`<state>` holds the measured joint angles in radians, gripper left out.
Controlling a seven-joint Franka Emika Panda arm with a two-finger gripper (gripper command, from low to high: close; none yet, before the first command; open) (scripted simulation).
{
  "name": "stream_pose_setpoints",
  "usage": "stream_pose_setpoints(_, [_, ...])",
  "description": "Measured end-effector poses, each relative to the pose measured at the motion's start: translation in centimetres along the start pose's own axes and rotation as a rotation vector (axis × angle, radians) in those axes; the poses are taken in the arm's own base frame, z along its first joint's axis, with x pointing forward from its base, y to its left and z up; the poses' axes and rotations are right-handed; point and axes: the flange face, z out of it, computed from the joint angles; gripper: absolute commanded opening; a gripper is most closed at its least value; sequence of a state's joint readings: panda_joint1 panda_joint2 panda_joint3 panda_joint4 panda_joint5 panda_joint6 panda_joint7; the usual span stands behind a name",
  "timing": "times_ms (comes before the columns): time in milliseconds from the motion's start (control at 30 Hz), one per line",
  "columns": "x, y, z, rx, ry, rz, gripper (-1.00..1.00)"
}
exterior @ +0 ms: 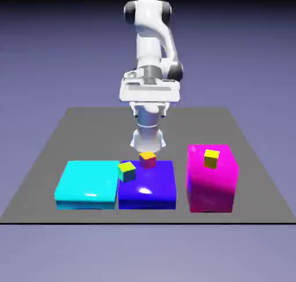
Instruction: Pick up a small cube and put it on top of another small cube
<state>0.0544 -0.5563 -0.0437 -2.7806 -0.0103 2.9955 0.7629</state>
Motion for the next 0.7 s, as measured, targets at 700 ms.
stream_pose_setpoints(700, [-35.0,-11.5,6.4,-0.735,-0.474,-0.505,0.00])
